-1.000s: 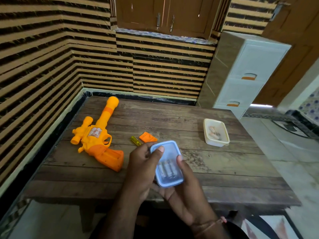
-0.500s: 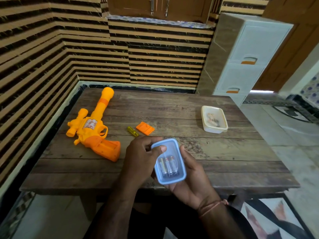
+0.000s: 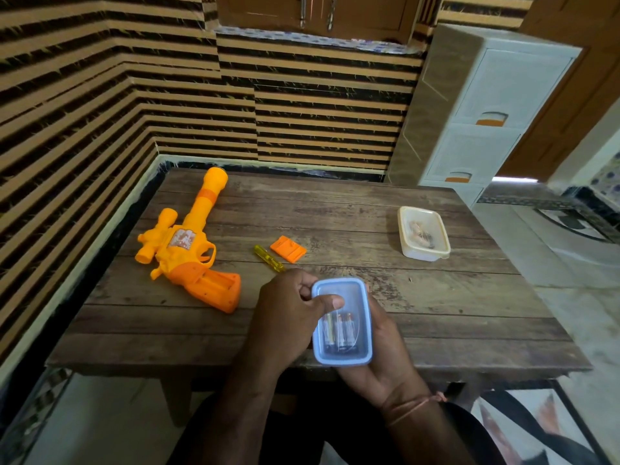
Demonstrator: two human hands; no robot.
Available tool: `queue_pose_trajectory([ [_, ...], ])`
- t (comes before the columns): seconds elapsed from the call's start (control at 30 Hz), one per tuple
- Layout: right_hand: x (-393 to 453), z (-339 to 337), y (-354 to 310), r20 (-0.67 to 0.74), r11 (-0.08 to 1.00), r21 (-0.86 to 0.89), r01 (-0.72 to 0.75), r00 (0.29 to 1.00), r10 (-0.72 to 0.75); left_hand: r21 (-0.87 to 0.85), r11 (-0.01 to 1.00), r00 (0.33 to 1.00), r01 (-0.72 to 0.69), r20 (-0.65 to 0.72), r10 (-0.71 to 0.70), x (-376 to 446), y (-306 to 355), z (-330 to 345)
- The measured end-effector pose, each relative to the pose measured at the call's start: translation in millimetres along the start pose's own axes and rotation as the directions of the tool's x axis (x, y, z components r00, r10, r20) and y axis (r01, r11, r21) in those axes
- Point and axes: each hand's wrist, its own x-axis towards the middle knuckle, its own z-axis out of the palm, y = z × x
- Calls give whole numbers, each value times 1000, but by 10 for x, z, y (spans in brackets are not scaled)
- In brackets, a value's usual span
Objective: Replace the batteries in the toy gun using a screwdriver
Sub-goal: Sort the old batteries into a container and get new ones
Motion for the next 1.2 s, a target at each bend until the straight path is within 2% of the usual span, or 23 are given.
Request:
queue_pose_trajectory([
  [0.13, 30, -10, 17, 14, 999, 52, -17, 1000, 16, 91, 995, 995, -46, -79, 53, -19, 44, 29],
  [0.4, -11, 42, -33, 31, 999, 27, 23, 999, -24, 133, 981, 979, -144, -124, 161, 17, -18, 87],
  [0.5, -48, 78, -53, 42, 997, 49, 53, 998, -55, 111, 974, 971, -197, -118, 210, 2, -37, 111],
  [0.6, -65, 139, -14, 53, 995, 66, 77, 995, -80, 65, 976, 976, -210, -50, 213, -60, 10, 186],
  [0.67, -46, 153, 49, 61, 995, 80, 66, 996, -71, 108, 962, 965, -252, -46, 258, -90, 41, 257],
  [0.83, -1, 142, 131, 88, 992, 81, 98, 991, -106, 128, 955, 947, -267, -146, 285, -108, 28, 331],
  [0.97, 12, 184, 157, 122, 985, 102, 136, 981, -148, 157, 940, 902, -302, -273, 335, -137, 26, 381],
  [1.2, -14, 244, 205, 50, 987, 83, 136, 989, -140, 179, 936, 870, -304, -348, 349, -168, 51, 422],
])
